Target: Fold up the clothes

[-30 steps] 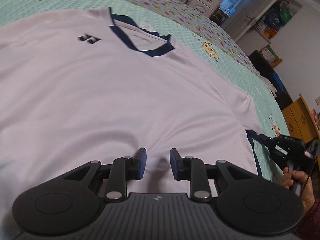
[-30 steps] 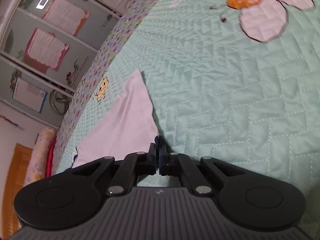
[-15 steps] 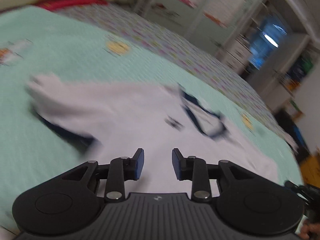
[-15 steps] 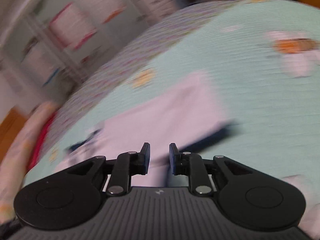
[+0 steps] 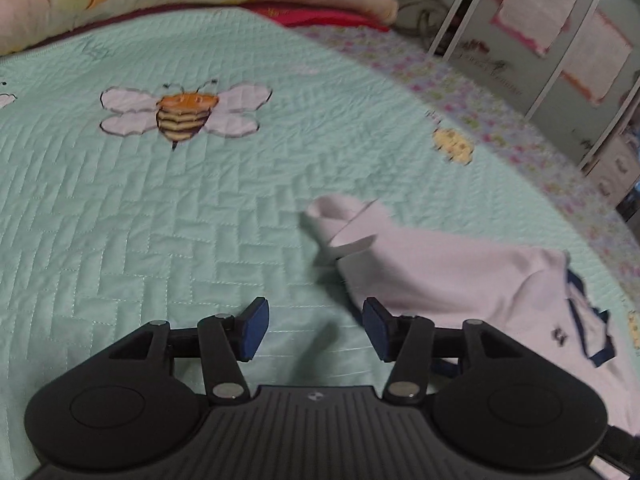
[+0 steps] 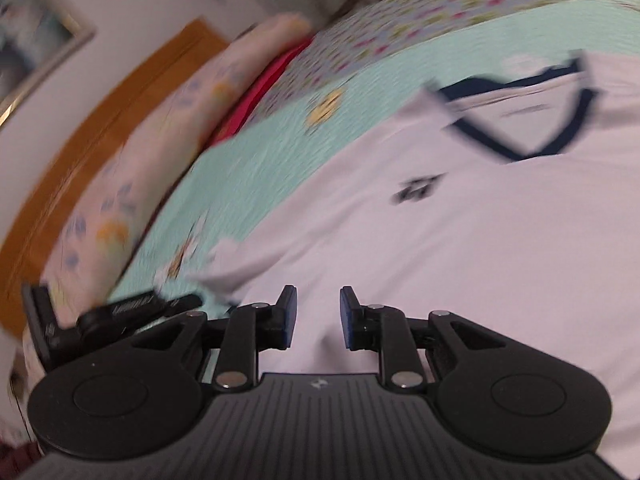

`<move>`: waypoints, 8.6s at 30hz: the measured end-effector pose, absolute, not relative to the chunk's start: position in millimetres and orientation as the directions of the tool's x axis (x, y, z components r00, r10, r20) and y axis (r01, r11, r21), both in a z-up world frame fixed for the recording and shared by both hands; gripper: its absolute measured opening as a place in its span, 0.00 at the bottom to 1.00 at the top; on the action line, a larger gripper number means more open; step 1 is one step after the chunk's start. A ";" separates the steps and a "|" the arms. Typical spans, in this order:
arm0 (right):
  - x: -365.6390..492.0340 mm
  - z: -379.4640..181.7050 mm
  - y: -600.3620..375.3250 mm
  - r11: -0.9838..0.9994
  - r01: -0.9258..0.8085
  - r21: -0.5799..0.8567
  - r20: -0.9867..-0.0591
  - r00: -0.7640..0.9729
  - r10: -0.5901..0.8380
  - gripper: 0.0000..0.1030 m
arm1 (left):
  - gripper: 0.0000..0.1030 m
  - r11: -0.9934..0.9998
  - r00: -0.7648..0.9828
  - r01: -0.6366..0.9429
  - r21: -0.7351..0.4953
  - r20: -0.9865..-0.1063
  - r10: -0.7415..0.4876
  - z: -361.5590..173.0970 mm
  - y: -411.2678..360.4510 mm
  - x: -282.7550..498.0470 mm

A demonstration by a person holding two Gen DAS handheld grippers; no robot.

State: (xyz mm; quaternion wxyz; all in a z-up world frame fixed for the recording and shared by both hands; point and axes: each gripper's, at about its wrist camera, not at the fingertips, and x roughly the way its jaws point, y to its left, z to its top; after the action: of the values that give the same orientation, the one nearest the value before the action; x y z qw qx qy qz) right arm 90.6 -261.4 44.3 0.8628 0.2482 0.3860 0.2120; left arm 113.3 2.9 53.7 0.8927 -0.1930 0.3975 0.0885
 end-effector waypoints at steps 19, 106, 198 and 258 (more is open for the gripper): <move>134.8 32.1 -149.5 0.863 -0.347 0.368 -0.658 0.558 0.505 0.26 | 0.61 0.965 0.619 -0.215 -0.154 -0.785 0.013 39.5 -16.0 140.6; 78.2 15.2 -107.4 0.672 -0.740 -0.029 -0.585 0.558 0.589 0.02 | 0.04 0.807 0.663 -0.113 -0.579 -0.650 -0.373 32.5 63.3 196.2; 128.0 7.6 -226.8 0.751 -0.306 0.585 -0.416 0.682 0.602 0.47 | 0.54 0.847 0.661 -0.103 -0.522 -0.672 -0.334 38.0 62.9 282.2; 145.8 -9.8 -320.4 0.747 -0.171 0.642 -0.366 0.788 0.495 0.49 | 0.54 0.975 0.735 0.212 -0.068 -0.646 -0.205 36.4 29.6 144.6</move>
State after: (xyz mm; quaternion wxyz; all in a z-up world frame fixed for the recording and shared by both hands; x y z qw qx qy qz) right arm 145.8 -320.4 -9.8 0.8956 0.3030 0.2673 0.1862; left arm 144.6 29.6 36.4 0.9314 0.0050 0.3464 -0.1120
